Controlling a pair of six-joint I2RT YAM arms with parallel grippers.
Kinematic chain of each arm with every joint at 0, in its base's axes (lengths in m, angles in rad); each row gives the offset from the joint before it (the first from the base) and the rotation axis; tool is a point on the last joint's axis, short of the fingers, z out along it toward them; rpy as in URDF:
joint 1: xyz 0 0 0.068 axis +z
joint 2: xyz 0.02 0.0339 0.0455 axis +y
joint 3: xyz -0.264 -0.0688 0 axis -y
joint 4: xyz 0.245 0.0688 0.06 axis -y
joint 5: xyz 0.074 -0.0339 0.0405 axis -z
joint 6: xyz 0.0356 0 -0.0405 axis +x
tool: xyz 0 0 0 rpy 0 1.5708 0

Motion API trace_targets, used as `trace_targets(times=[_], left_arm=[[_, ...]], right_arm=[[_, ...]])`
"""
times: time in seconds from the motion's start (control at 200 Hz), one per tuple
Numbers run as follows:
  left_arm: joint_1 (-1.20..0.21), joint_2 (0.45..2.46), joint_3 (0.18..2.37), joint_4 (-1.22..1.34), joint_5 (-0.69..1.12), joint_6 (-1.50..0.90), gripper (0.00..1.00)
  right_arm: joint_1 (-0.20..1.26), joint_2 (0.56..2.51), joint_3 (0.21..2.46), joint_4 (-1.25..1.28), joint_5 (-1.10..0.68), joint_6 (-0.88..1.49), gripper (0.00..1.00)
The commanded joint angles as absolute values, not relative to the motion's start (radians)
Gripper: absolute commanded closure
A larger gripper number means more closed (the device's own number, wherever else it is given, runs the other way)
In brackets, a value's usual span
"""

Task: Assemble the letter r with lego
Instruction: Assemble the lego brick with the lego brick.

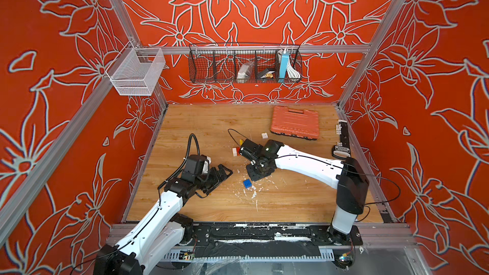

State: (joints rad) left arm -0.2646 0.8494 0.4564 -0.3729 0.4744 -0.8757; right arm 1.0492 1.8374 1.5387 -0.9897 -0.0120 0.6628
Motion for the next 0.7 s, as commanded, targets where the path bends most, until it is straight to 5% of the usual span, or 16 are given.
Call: trace_targets(times=[0.0, 0.696], left_arm=[[-0.248, 0.847, 0.432, -0.29, 0.509, -0.936, 0.01], [-0.12, 0.816, 0.383, -0.309, 0.584, -0.918, 0.04]], right_arm=[[1.073, 1.891, 1.593, -1.037, -0.032, 0.666, 1.0], [1.071, 2.068, 1.686, -1.011, -0.048, 0.64, 1.0]])
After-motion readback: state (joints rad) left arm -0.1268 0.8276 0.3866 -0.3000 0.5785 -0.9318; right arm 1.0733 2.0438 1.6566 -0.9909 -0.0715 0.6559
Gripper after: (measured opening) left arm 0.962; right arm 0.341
